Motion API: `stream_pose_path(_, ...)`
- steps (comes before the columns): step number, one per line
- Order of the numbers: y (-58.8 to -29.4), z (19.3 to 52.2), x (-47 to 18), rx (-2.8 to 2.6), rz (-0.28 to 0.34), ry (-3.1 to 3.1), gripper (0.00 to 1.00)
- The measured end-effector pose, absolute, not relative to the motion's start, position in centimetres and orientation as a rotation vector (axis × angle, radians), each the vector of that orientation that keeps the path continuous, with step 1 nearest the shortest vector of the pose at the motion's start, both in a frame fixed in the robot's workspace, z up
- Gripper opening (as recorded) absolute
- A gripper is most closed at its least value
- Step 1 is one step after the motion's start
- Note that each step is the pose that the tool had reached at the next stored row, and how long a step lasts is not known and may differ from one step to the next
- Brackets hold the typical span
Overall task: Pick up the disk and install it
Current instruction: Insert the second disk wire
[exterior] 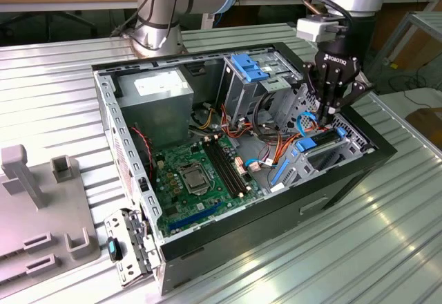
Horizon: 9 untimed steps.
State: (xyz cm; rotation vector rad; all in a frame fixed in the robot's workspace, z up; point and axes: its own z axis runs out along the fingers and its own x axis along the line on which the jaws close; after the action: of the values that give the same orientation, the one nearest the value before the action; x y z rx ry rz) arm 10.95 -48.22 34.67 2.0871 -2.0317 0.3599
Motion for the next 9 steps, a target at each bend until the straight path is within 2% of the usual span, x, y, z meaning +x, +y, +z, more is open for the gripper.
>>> stream_pose_path(2, -48.7, 34.7, 10.9, 2.109, 0.323, -2.055, 0.16)
stream_pose_path(7, -50.3, 34.7, 10.8, 2.13, 0.29, -2.076, 0.16)
stream_pose_path(9, -50.8, 34.7, 10.8, 2.16, 0.237, -2.107, 0.16)
